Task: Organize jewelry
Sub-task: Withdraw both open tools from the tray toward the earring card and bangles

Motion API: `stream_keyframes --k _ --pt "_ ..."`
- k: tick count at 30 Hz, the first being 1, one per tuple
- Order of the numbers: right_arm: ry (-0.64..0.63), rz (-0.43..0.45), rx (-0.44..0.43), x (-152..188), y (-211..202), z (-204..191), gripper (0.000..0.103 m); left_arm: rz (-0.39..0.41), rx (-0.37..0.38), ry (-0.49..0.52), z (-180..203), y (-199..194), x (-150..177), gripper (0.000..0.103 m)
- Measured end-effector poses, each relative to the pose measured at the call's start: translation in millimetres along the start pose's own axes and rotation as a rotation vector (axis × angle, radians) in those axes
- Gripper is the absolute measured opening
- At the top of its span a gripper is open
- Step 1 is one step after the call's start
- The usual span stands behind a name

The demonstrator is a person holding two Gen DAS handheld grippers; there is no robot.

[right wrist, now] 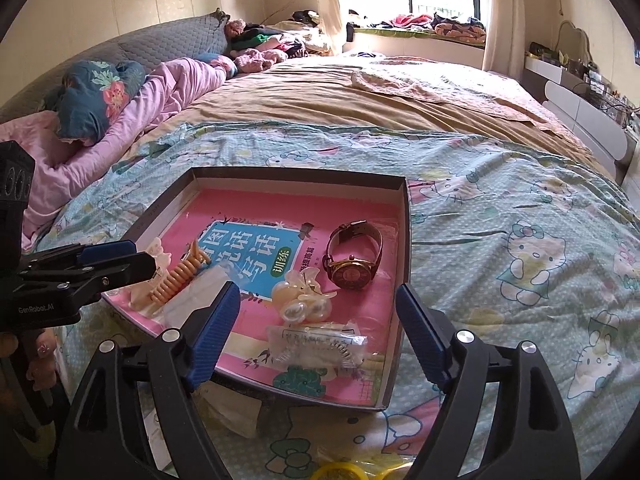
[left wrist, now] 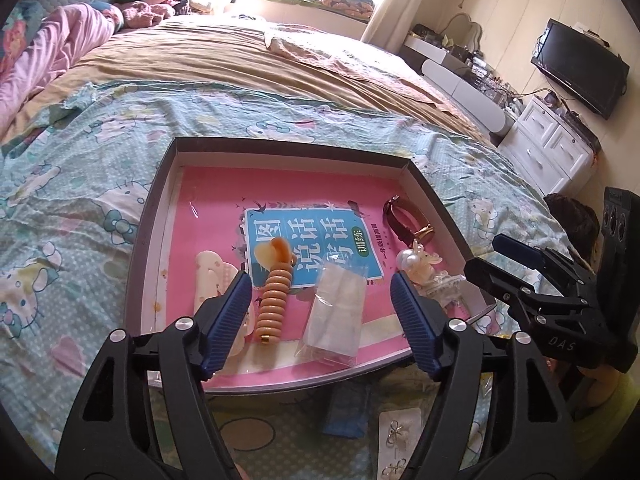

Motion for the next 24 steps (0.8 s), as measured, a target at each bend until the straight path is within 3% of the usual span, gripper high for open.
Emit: stream_keyframes --k 2,4,9,24 --pt "0.005 0.007 -0.003 -0.9 -4.4 0.6 0.079 0.008 -0.004 -0.003 -0.2 -4.6 -0.9 0.067" --pt "0.007 0.016 -0.004 -2.0 -9.1 0.8 0.079 0.015 -0.007 -0.008 -0.6 -8.9 -2.3 0.081" --pt "0.008 0.035 -0.007 -3.2 -21.6 1.7 0.079 0.048 -0.010 -0.019 -2.2 -24.3 -7.0 0.087" --pt "0.007 0.101 -0.009 -7.2 -64.1 4.0 0.079 0.149 -0.017 -0.031 0.2 -76.8 -13.2 0.090"
Point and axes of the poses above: each gripper's, at about its wrist camera, not at the fingertips, and y roughly the way its jaws point, z to its right, x to its underside, the point moved 8 cm from there along y, roughly the way its jaws point, and after that the axes turned 3 degrees about -z, right-handed, at the moved point
